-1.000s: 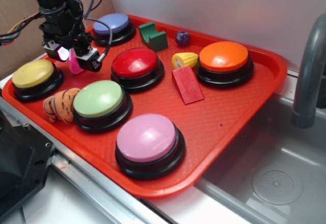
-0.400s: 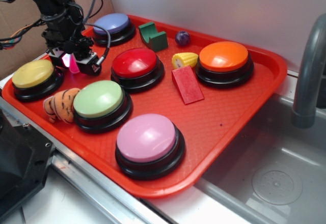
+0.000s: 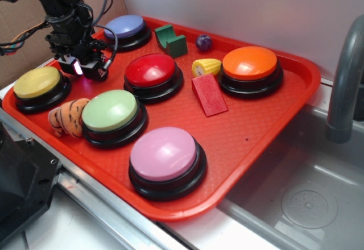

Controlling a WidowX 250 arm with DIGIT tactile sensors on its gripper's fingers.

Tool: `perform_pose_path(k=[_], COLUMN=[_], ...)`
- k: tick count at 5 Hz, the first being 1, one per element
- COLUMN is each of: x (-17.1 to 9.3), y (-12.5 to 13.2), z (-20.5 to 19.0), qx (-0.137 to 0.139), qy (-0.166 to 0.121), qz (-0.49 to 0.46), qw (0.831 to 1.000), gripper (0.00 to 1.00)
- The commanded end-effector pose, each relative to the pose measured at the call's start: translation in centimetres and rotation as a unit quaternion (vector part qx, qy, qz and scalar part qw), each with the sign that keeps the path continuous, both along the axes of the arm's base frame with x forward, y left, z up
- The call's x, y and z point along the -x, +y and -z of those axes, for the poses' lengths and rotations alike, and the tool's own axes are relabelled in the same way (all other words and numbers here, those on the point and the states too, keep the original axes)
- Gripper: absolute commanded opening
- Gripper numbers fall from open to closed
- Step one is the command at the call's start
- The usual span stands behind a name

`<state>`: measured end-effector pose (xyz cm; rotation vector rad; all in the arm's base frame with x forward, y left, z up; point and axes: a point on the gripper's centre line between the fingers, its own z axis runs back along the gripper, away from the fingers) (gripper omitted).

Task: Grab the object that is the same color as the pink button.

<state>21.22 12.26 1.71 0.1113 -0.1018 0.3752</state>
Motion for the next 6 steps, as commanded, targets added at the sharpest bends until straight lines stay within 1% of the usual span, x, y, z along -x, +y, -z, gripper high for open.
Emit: perform_pose_path(k=[1, 2, 3, 4, 5, 6], x=[-1.4, -2.1, -2.3, -1.9, -1.0, -0.5], y=[-1.2, -3.8, -7.0, -11.4, -13.8, -14.1], z=[-6.3, -9.1, -10.3, -11.5, -12.1, -11.9], qx=[-0.018, 0.019, 0.046, 0.049, 0.058, 0.066], qy=[-0.059, -0.074, -0.071, -0.056, -0.054, -0.017], qz=[0.008, 0.054, 0.103, 0.164, 0.190, 0.179], qw=[0.998, 0.996, 0.991, 0.984, 0.979, 0.981], gripper=[0.00, 0.00, 0.00, 0.00, 0.00, 0.00])
